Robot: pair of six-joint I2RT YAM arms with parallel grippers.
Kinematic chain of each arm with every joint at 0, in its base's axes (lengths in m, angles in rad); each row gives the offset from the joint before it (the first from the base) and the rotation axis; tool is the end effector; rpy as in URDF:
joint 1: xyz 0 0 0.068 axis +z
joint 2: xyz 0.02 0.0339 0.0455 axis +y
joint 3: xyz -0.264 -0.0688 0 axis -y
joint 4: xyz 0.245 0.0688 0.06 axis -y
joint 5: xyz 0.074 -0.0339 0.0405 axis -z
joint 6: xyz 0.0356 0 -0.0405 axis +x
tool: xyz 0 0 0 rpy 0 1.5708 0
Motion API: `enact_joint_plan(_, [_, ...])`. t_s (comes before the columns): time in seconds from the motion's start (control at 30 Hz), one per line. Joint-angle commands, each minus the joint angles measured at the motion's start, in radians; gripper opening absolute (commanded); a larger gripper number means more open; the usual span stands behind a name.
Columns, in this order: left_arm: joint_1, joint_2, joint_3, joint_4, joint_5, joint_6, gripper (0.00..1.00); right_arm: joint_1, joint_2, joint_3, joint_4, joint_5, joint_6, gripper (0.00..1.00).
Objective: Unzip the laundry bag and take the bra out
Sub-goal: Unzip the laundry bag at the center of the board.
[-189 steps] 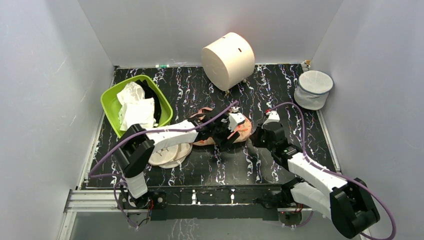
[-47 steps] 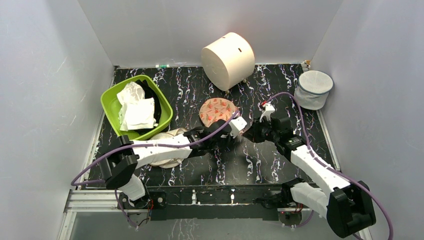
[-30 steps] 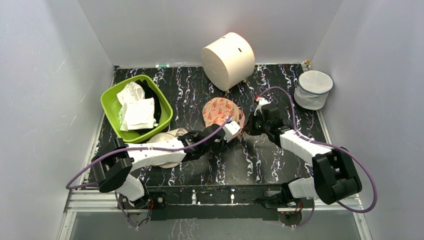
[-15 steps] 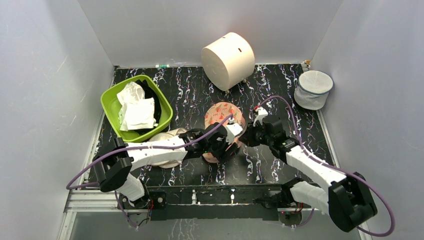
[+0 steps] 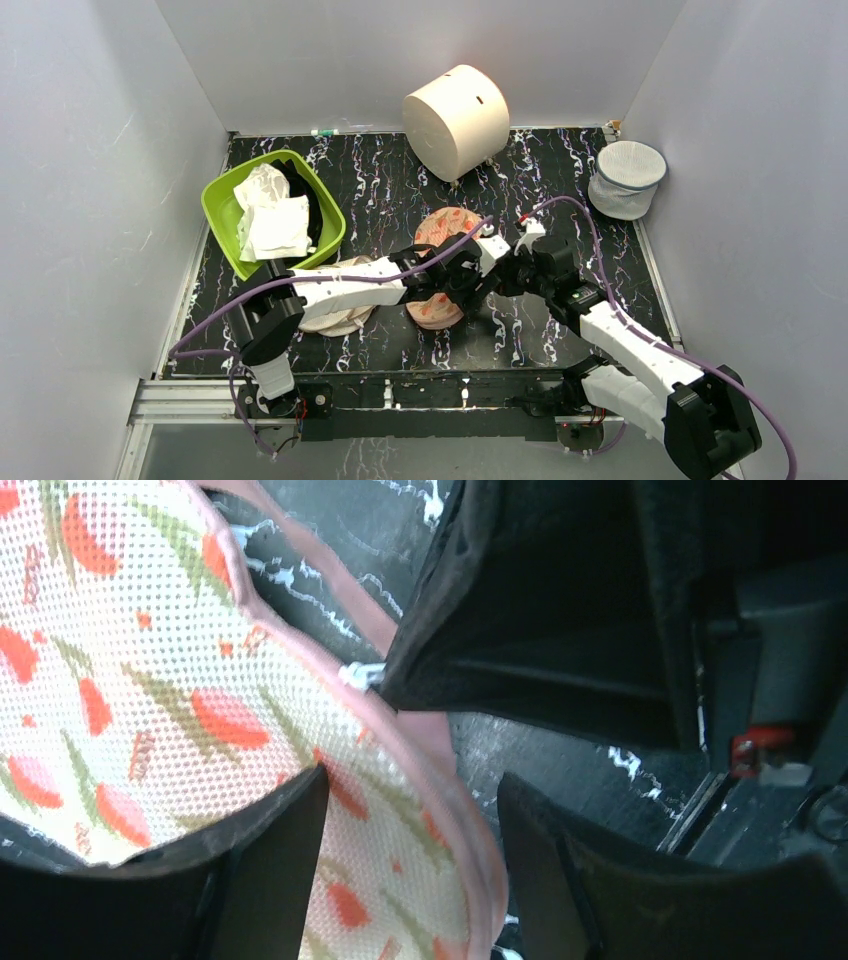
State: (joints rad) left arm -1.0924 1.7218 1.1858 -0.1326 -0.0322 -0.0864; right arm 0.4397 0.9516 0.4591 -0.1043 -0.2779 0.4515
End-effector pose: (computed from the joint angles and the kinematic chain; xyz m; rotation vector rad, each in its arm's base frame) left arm 0.1792 -0.3430 0.2330 1.0969 2.0310 -0.5906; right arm 0.1773 0.0942 0.2047 -0.1534 2.2513 0.7976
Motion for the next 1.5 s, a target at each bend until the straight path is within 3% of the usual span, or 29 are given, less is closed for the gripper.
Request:
enact_joint_plan(0.0, [-0.001,0.032,0.053,-0.058,-0.084,0.007,0.59,0.009,-0.026,-0.003,0.048,-0.020,0.004,0.00])
enact_joint_plan(0.07, [-0.002,0.042,0.056,-0.071,-0.122,0.012,0.51,0.009,-0.033,-0.004,0.043,-0.013,0.004,0.00])
enact_joint_plan(0.17, [-0.001,0.022,0.034,-0.074,-0.173,0.025,0.31,0.009,-0.044,-0.001,0.029,0.004,-0.004,0.00])
enact_joint_plan(0.33, [-0.001,-0.041,-0.021,-0.058,-0.192,0.051,0.11,0.010,-0.044,0.003,0.023,0.037,-0.018,0.00])
enact_joint_plan(0.47, [-0.001,-0.094,-0.059,-0.042,-0.170,0.053,0.00,0.010,-0.050,0.025,-0.011,0.161,-0.022,0.00])
enact_joint_plan(1.0, [-0.001,-0.253,-0.203,-0.004,-0.161,0.025,0.00,-0.039,0.093,0.113,0.026,0.400,-0.051,0.00])
enact_joint_plan(1.27, [-0.001,-0.261,-0.224,-0.027,-0.175,-0.006,0.00,-0.136,0.211,0.196,0.034,0.283,-0.126,0.00])
enact_joint_plan(1.43, [-0.002,-0.234,-0.204,-0.036,-0.156,-0.035,0.00,-0.136,0.152,0.165,0.059,0.082,-0.134,0.00])
enact_joint_plan(1.47, [-0.002,-0.223,-0.192,-0.036,-0.150,-0.037,0.04,-0.136,0.144,0.158,0.062,0.038,-0.132,0.00])
